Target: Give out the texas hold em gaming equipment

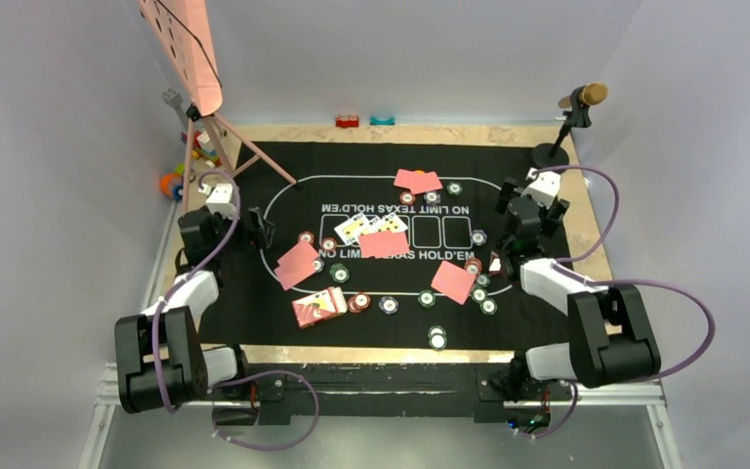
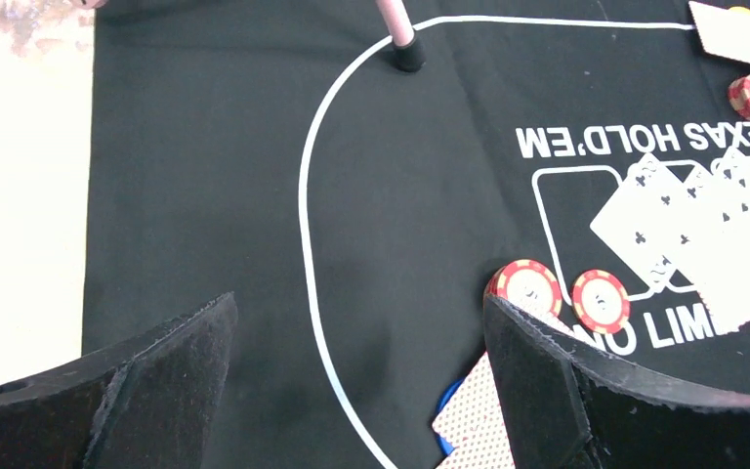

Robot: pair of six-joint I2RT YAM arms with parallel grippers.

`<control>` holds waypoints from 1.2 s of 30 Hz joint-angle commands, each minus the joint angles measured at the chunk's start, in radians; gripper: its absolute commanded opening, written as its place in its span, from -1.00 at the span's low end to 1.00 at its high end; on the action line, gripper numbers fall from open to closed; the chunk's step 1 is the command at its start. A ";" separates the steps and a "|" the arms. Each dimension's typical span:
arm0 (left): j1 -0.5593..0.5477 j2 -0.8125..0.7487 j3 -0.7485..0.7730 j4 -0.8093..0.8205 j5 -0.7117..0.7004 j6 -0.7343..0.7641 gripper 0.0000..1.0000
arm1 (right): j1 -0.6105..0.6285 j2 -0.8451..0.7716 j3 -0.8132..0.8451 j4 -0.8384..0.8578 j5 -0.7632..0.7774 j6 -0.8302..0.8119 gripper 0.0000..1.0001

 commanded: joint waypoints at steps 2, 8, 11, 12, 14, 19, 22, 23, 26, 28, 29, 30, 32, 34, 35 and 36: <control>-0.006 -0.033 -0.115 0.370 -0.055 -0.025 0.99 | -0.004 0.043 -0.013 0.201 0.033 -0.013 0.90; -0.012 0.014 -0.239 0.694 -0.040 -0.027 0.99 | -0.004 0.068 -0.038 0.275 0.011 -0.019 0.93; -0.020 0.058 -0.272 0.793 -0.046 -0.023 0.99 | -0.004 0.078 -0.054 0.318 0.004 -0.030 0.95; -0.020 0.075 -0.274 0.807 -0.042 -0.020 0.99 | -0.004 0.077 -0.052 0.304 0.001 -0.026 0.95; -0.026 0.089 -0.269 0.820 -0.043 -0.013 1.00 | -0.005 0.076 -0.058 0.312 -0.007 -0.030 0.96; -0.047 0.130 -0.253 0.817 -0.058 0.009 0.99 | -0.010 0.062 -0.087 0.359 -0.080 -0.057 0.97; -0.050 0.121 -0.229 0.751 -0.060 0.015 1.00 | -0.014 0.045 -0.125 0.416 -0.129 -0.069 0.97; -0.054 0.122 -0.219 0.736 -0.070 0.014 0.99 | -0.015 0.038 -0.147 0.449 -0.142 -0.073 0.97; -0.066 0.122 -0.206 0.709 -0.083 0.026 0.99 | -0.016 0.021 -0.207 0.545 -0.153 -0.074 0.97; -0.071 0.128 -0.204 0.717 -0.079 0.030 1.00 | -0.015 0.017 -0.241 0.597 -0.177 -0.084 0.97; -0.070 0.128 -0.205 0.719 -0.076 0.030 1.00 | -0.016 0.016 -0.248 0.610 -0.191 -0.088 0.97; -0.071 0.124 -0.205 0.712 -0.073 0.033 1.00 | -0.017 0.014 -0.256 0.616 -0.203 -0.089 0.97; -0.071 0.127 -0.208 0.724 -0.071 0.031 1.00 | -0.023 0.039 -0.272 0.633 -0.227 -0.076 0.97; -0.071 0.125 -0.205 0.718 -0.071 0.032 0.99 | -0.029 0.087 -0.255 0.697 -0.233 -0.123 0.97; -0.070 0.126 -0.207 0.720 -0.071 0.031 0.99 | -0.038 0.074 -0.248 0.659 -0.249 -0.106 0.97; -0.071 0.127 -0.206 0.718 -0.071 0.032 0.99 | -0.049 0.070 -0.238 0.630 -0.261 -0.103 0.97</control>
